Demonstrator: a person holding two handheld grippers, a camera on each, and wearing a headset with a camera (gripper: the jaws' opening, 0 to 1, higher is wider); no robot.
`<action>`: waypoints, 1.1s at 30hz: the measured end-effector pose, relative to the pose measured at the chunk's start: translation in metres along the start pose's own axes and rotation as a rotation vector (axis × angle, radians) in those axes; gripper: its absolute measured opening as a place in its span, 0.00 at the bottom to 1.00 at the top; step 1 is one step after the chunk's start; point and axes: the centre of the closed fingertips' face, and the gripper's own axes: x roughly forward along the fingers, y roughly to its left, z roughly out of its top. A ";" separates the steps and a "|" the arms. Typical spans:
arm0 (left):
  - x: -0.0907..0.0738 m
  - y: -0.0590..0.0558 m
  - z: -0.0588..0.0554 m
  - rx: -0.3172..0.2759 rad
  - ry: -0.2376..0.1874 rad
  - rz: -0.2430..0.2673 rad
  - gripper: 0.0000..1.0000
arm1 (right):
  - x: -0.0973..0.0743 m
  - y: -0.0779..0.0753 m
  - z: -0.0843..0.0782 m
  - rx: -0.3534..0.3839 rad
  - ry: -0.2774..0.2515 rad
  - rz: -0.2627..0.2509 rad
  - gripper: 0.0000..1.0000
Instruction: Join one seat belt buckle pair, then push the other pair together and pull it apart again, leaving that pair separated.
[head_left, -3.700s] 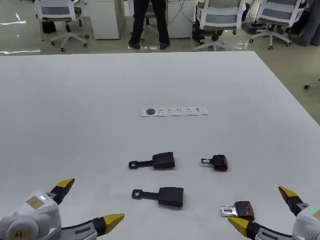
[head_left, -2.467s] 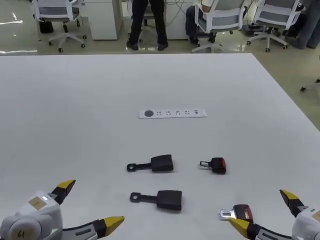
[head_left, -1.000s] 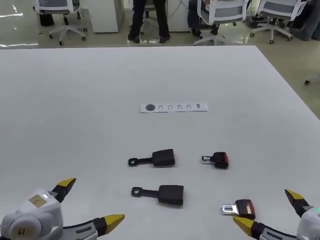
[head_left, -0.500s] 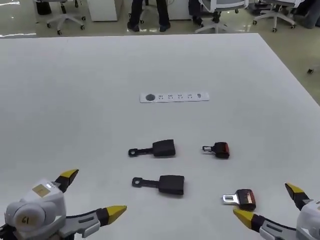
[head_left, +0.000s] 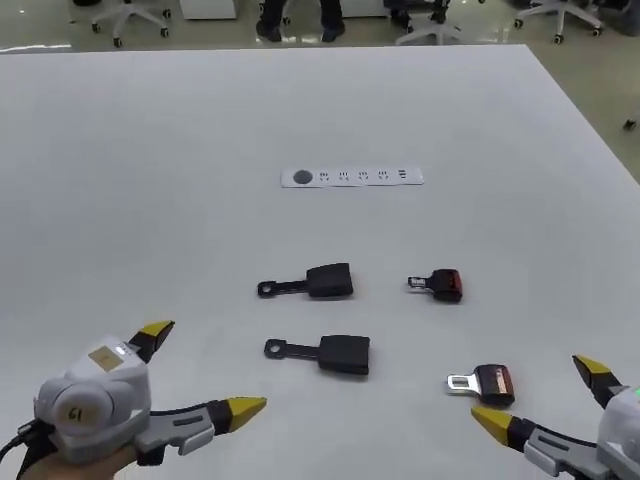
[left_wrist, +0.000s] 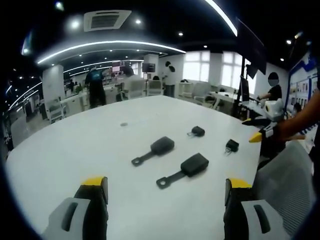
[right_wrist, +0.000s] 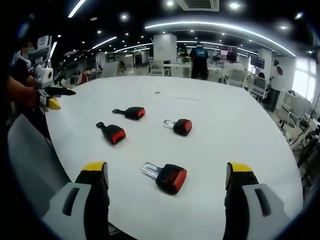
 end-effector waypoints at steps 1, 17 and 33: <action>0.002 -0.001 0.001 0.010 0.000 -0.009 1.00 | 0.000 0.000 0.000 0.002 0.004 0.004 0.99; 0.037 -0.028 0.002 0.131 0.067 -0.156 0.97 | 0.014 -0.005 -0.005 -0.036 0.059 0.122 0.95; 0.071 -0.055 0.009 0.251 0.127 -0.301 0.86 | 0.027 -0.011 -0.024 -0.119 0.152 0.271 0.90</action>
